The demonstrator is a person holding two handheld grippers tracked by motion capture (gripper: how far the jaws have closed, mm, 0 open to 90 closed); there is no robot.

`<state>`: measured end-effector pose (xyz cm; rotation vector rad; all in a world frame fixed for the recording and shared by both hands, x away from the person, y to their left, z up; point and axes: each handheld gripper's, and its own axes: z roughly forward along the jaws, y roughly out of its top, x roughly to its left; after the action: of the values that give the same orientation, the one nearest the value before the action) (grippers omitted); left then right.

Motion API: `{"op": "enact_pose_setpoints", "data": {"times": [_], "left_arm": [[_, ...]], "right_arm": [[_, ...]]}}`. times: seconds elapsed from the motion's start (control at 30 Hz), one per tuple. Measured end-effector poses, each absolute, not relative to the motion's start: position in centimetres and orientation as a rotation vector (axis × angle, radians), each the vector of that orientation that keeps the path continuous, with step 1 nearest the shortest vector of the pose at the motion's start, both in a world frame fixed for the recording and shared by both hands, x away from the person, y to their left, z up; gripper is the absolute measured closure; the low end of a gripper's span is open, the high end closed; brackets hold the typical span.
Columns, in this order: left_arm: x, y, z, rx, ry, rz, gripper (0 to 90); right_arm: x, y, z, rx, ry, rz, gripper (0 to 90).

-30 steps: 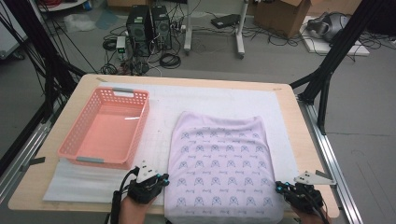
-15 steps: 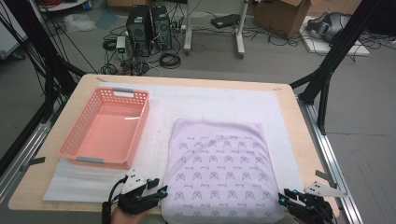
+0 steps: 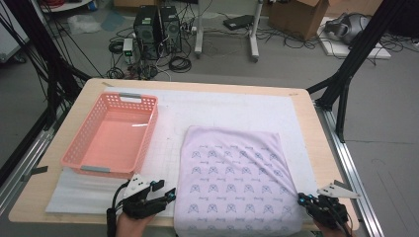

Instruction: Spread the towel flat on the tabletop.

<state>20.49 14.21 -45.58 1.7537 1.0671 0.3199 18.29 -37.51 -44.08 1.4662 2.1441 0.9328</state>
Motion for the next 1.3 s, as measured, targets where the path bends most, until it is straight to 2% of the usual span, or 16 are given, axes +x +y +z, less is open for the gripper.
{"op": "enact_pose_setpoints", "data": {"times": [0.17,0.23,0.3,0.5,0.6,0.63,0.7,0.73,0.77,0.87,1.07,1.13,1.23,1.3], "left_arm": [[21.0,13.6,-45.7,1.769,1.063,0.306,46.5],[21.8,13.1,-45.7,1.788,1.067,0.293,47.9],[22.7,12.3,-45.6,1.798,1.069,0.287,48.6],[25.0,9.9,-45.4,1.888,1.083,0.265,48.8],[25.7,9.1,-45.3,1.933,1.069,0.298,49.9],[25.7,8.8,-45.2,1.950,1.073,0.346,54.1],[25.6,8.7,-45.1,1.995,1.049,0.426,72.7],[25.8,9.0,-45.1,1.984,1.066,0.377,83.3],[25.9,9.3,-45.0,1.982,1.081,0.354,86.2],[25.3,10.1,-44.9,1.982,1.078,0.354,87.1],[24.0,11.7,-44.8,1.994,1.065,0.297,86.7],[24.1,12.0,-44.9,1.981,1.053,0.281,83.1],[25.5,12.3,-44.9,1.923,1.062,0.276,58.8],[26.7,12.4,-44.7,1.885,1.064,0.283,51.1]], "right_arm": [[17.4,-37.8,-43.7,1.465,2.180,0.930,86.5],[17.4,-37.4,-43.8,1.441,2.181,0.955,73.4],[17.6,-37.1,-43.8,1.439,2.160,0.978,65.3],[18.4,-37.0,-43.4,1.437,2.088,1.065,62.0],[19.2,-37.1,-43.6,1.436,2.081,1.069,62.0],[19.4,-37.1,-43.7,1.443,2.080,1.074,62.0],[19.8,-37.1,-43.8,1.444,2.083,1.075,62.0],[20.1,-37.1,-43.7,1.449,2.086,1.079,62.0],[20.3,-37.2,-43.7,1.449,2.080,1.088,62.1],[21.1,-37.3,-43.5,1.457,2.067,1.108,62.7],[23.7,-37.5,-43.5,1.467,2.067,1.111,63.5],[25.1,-37.4,-43.6,1.470,2.066,1.107,63.3],[28.0,-37.2,-43.6,1.477,2.063,1.090,61.4],[30.1,-36.9,-43.6,1.457,2.065,1.078,60.4]]}}
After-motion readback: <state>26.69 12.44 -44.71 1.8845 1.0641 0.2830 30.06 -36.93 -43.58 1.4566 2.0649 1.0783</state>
